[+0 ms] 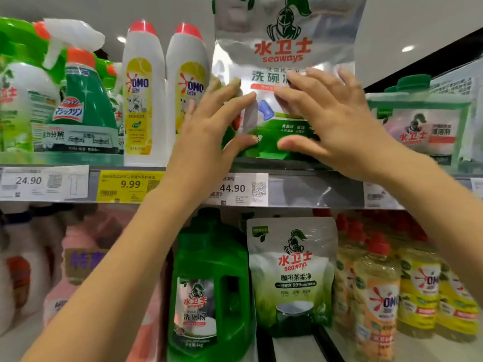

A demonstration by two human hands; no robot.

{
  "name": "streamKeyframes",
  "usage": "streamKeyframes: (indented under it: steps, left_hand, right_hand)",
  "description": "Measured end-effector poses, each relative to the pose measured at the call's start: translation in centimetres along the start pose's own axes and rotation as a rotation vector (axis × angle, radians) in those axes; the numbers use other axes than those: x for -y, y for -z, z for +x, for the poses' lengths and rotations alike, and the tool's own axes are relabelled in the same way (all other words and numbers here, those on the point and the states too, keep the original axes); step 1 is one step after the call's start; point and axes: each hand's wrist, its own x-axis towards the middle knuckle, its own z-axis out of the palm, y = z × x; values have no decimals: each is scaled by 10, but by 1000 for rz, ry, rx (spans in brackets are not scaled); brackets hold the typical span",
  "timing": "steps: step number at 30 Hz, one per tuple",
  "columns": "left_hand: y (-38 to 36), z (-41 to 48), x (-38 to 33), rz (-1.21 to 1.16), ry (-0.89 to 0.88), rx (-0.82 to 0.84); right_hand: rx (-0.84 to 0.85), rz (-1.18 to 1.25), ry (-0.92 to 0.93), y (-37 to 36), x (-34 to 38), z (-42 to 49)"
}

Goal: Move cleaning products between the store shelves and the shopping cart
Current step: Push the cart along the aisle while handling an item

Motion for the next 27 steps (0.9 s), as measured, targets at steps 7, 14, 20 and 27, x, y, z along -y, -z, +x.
streamKeyframes:
  steps: [7,14,20,27]
  left_hand:
    - [13,6,4,131,15,110]
    - [9,7,-1,197,75,96]
    - [1,-3,-1,178,44,8]
    - [3,-15,-3,180,-16,-37]
  right_hand:
    - [159,16,56,18,-11,-6]
    - [172,-53,68,16,-3,1]
    - [76,-68,100,6,-7,-5]
    - [-91,71,130,-8,3,-23]
